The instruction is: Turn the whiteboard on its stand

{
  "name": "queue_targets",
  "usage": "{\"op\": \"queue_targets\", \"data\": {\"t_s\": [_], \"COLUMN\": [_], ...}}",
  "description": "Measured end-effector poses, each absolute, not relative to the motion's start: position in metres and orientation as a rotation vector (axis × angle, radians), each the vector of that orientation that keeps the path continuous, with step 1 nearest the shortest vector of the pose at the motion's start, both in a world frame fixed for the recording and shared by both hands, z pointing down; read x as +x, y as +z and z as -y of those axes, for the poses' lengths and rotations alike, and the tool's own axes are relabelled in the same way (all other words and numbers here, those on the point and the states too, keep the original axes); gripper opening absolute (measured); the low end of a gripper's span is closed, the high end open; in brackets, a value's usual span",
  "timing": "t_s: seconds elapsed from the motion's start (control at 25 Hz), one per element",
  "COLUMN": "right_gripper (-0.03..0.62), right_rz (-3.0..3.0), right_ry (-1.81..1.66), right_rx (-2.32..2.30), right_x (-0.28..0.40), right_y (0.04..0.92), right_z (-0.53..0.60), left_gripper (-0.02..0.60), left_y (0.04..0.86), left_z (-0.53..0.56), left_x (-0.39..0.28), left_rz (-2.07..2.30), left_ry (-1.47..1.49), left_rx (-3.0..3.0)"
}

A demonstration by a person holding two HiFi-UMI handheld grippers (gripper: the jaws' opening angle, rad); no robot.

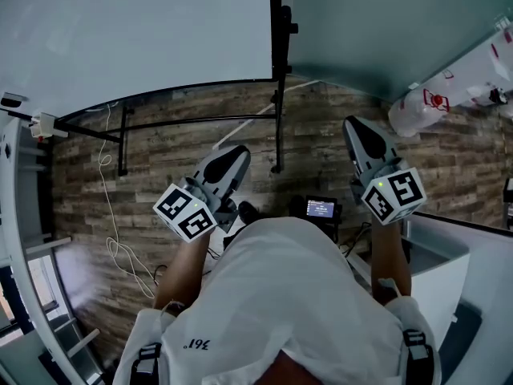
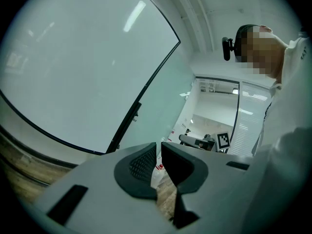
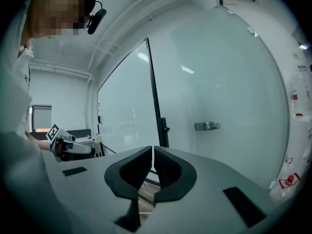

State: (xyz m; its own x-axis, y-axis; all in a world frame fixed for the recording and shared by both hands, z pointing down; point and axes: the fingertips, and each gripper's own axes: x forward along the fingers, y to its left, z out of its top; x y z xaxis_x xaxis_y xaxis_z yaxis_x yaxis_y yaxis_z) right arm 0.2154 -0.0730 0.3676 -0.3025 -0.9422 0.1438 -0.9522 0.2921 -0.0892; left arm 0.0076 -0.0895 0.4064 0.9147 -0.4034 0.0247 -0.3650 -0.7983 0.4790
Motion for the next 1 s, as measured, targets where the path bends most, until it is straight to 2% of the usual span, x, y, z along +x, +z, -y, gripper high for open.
{"op": "queue_targets", "data": {"t_s": [1.0], "right_gripper": [0.025], "right_rz": [2.445], "right_ry": [0.312], "right_rx": [1.722], "right_x": [0.198], "right_y": [0.396], "right_z": [0.059], "left_gripper": [0.038], "left_y": [0.415], "left_z": [0.073], "left_x": [0.015], "left_rz": [0.522], "left_ry": [-0.037], "left_rx": [2.567]}}
